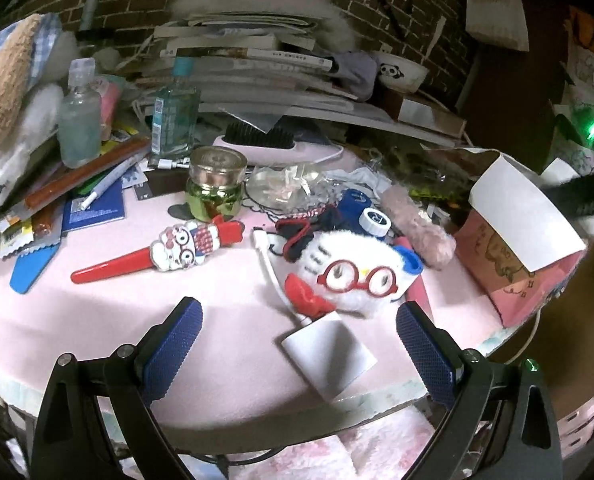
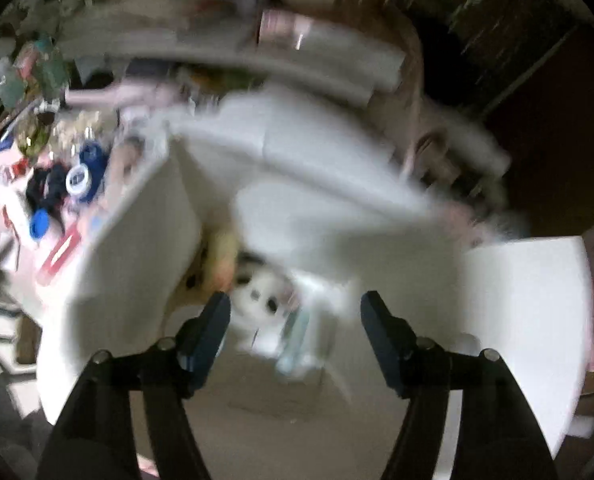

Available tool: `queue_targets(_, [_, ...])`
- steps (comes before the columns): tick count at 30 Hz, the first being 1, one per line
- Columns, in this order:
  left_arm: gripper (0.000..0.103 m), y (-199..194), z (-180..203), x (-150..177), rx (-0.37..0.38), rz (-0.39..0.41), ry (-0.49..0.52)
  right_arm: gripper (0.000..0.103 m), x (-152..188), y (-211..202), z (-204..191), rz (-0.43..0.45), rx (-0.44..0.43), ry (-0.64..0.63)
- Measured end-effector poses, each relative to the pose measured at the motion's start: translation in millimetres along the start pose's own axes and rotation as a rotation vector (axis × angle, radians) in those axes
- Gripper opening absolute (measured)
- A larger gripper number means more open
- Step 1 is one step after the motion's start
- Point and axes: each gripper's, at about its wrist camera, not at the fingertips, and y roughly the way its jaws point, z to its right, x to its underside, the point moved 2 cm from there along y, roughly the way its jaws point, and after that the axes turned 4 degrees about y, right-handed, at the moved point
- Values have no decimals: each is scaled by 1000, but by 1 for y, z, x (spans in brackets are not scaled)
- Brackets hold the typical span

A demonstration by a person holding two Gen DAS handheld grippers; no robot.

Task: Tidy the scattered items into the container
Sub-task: 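Carry the light blue tube into the white box and open the right gripper, then withdraw the right gripper and move the left gripper to the white adapter, then grasp the white adapter with cable using the left gripper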

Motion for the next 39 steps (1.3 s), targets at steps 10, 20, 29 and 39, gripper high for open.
queue_targets(10, [97,9,8,9,20,9,38,77,11,-94,-84,434,-235,-23])
queue_targets(20, [96,8,19,22,-201,17,192,77,23,-63,-175,446,-498,-15])
queue_targets(29, [68,-3,-5,19,-198,51,127,77,40,-28,-176,414,-467,82])
queue_targets(39, [39,9,12,15,-256,67,152,77,55,-22,-195,421,-484,92])
